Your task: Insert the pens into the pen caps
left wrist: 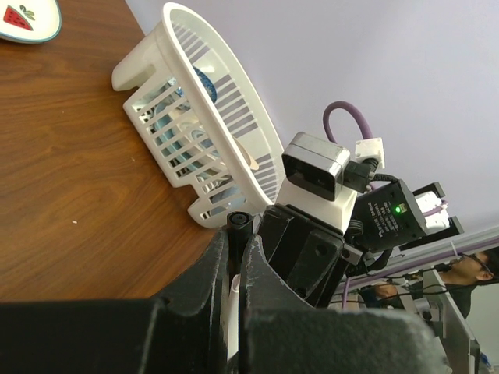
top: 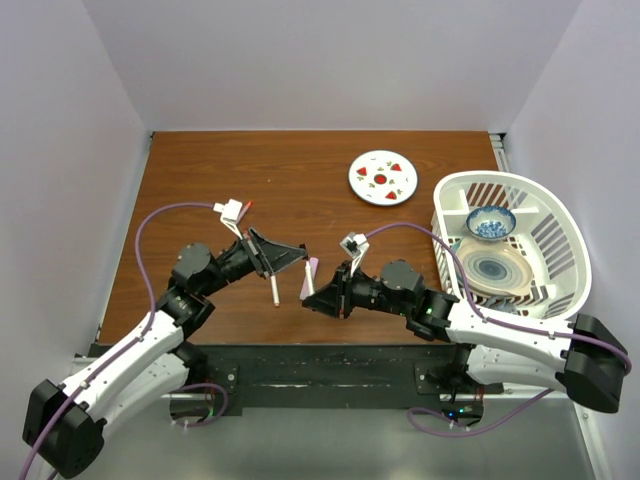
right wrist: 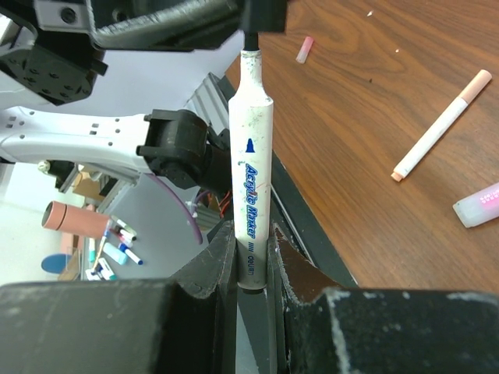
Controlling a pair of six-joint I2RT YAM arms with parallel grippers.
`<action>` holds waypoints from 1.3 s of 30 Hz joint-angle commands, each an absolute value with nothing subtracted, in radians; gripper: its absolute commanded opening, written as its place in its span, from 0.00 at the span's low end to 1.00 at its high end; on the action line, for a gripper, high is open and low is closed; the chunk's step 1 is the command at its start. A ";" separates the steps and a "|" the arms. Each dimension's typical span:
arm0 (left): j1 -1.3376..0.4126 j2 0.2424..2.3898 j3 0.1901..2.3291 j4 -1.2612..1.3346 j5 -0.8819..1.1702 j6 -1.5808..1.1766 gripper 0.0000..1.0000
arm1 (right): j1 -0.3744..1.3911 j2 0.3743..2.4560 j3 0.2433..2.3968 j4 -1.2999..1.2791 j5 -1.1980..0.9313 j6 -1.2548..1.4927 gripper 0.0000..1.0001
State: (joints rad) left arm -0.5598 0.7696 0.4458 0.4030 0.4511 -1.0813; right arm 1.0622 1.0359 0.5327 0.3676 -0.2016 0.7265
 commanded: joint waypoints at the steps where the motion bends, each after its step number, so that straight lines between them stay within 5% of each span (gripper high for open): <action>1: -0.569 0.758 0.411 0.426 0.482 -1.075 0.00 | 1.069 1.029 0.569 0.423 -0.189 0.736 0.00; 23: -0.603 0.687 0.350 0.393 0.586 -1.020 0.00 | 1.069 1.009 0.643 0.438 -0.113 0.693 0.00; 32: -0.606 0.604 0.362 0.509 0.630 -1.063 0.50 | 1.069 0.997 0.597 0.627 -0.422 0.643 0.00; 39: -0.604 0.591 0.400 0.609 0.673 -1.068 0.64 | 1.069 0.937 0.594 0.597 -0.475 0.632 0.00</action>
